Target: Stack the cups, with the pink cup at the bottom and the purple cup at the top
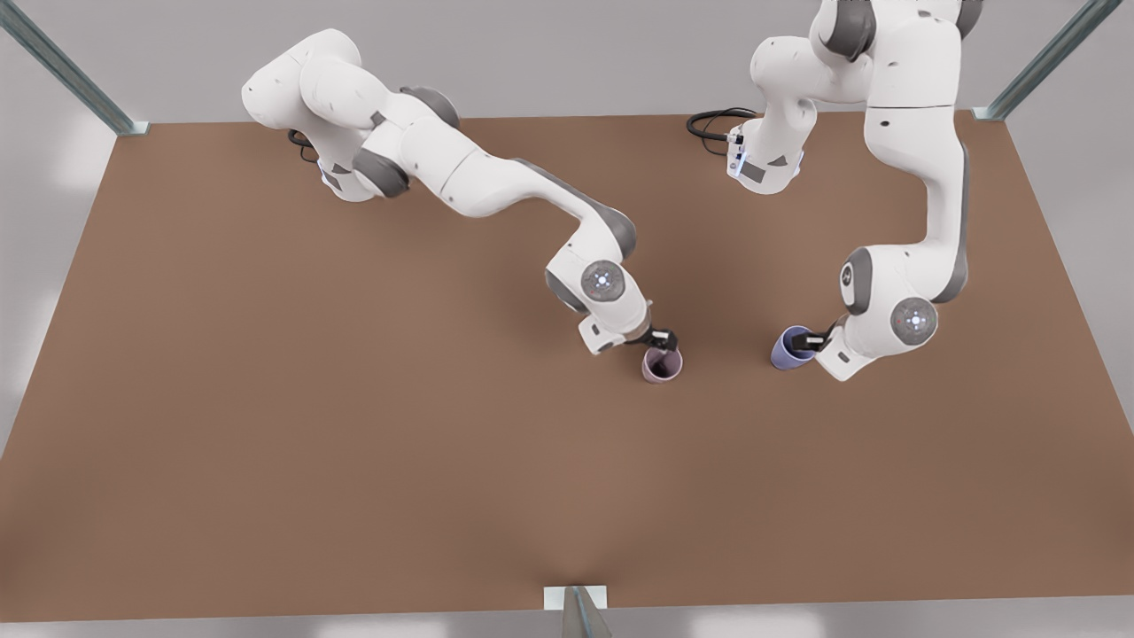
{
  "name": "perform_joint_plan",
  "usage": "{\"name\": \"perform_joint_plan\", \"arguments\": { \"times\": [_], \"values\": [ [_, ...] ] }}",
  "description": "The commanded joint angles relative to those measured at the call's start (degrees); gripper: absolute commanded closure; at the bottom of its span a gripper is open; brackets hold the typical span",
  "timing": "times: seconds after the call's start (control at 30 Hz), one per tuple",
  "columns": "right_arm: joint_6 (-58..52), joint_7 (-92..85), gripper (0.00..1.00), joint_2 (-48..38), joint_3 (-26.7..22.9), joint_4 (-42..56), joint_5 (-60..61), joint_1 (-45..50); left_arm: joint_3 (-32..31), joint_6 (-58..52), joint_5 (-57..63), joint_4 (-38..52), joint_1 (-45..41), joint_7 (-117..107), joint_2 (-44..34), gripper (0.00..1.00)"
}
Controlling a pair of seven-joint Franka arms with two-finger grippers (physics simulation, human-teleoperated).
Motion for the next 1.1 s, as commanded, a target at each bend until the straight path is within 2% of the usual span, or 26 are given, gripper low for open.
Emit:
{"name": "perform_joint_plan", "arguments": {
  "times": [0.0, 0.1, 0.13, 0.17, 0.2, 0.23, 0.33, 0.43, 0.53, 0.57, 0.63, 0.73, 0.77, 0.8, 0.87, 0.93, 1.0, 1.07],
  "values": [
    [-3.59, 10.27, 0.00, -1.29, 0.00, -0.09, -0.20, 0.20, 0.01, 3.95, -0.01, -0.31, 0.00, 0.28, 0.55, 0.00],
    [-12.72, 2.64, 0.00, -7.71, -0.26, -2.55, -0.11, -2.43, -0.08, 3.95, -0.01, -0.31, 0.00, 0.28, 1.25, 0.00],
    [-16.94, -3.43, 0.00, -10.43, -0.44, -5.62, -0.28, -2.78, -0.08, 3.95, -0.01, -0.31, 0.00, 0.28, 1.34, 0.19],
    [-21.43, -12.13, 0.00, -15.17, -0.53, -9.75, -0.37, -6.29, -0.08, 4.04, -0.09, -0.31, 0.00, 0.19, 1.69, 0.23],
    [-21.96, -17.32, 0.00, -21.06, -0.61, -16.07, -0.46, -10.16, -0.08, 4.04, -0.10, -0.31, 0.00, 0.19, 2.05, 0.23],
    [-21.43, -23.73, 0.00, -28.79, -0.88, -24.16, -2.12, -16.14, -0.08, 5.01, -0.62, -0.40, 0.00, 0.19, 2.13, 0.30],
    [-17.13, -35.69, 0.00, -43.39, -0.97, -40.07, -8.19, -30.29, -0.08, 4.92, -0.71, -0.40, 0.00, 0.02, 2.22, 0.64],
    [-21.51, -46.59, 0.00, -52.71, -0.88, -43.95, -7.93, -41.36, -0.17, 4.04, -0.71, -0.31, 0.00, -0.60, 1.96, 0.79],
    [-26.62, -62.75, 0.00, -56.49, -1.05, -43.95, -4.77, -47.87, -0.17, 3.95, -0.71, -0.23, -0.08, -0.78, 1.87, 0.79],
    [-26.97, -73.69, 0.00, -56.75, -1.05, -44.12, -4.77, -49.36, -0.17, 3.78, -0.71, -0.14, -0.17, -0.78, 1.87, 0.79],
    [-27.50, -106.42, 0.00, -56.14, -1.14, -43.86, -5.21, -50.33, -0.43, -2.37, -0.71, 2.93, -0.87, -1.04, -0.15, 0.79],
    [-22.14, -134.38, 0.00, -54.21, -1.41, -43.60, -5.73, -51.04, -0.43, -7.29, -0.71, 5.92, -2.01, -0.86, -1.47, 0.79],
    [-21.61, -138.61, 0.00, -53.85, -1.41, -43.60, -5.64, -51.04, -0.43, -10.02, -1.06, 8.30, -2.89, -1.56, -1.82, 0.79],
    [-21.61, -139.14, 0.00, -53.77, -1.41, -43.51, -5.64, -51.04, -0.43, -11.07, -4.65, 9.18, -3.59, -3.32, -3.48, 0.79],
    [-21.61, -139.85, 0.00, -53.77, -1.41, -43.60, -5.73, -50.86, -0.43, -16.78, -4.58, 13.21, -7.37, -11.66, -4.11, 0.79],
    [-22.48, -129.78, 0.00, -53.85, -1.41, -43.42, -5.56, -50.95, -1.30, -19.86, -4.84, 16.73, -11.59, -20.89, -4.28, 0.79],
    [-25.47, -89.60, 0.00, -53.94, -3.34, -42.89, -5.64, -51.12, -4.12, -20.92, -5.02, 19.64, -12.39, -27.75, -4.19, 0.79],
    [-27.94, -71.39, 0.00, -54.21, -3.60, -42.89, -5.12, -51.83, -5.44, -20.92, -5.02, 21.66, -12.56, -30.83, -2.97, 0.79]
  ]
}}
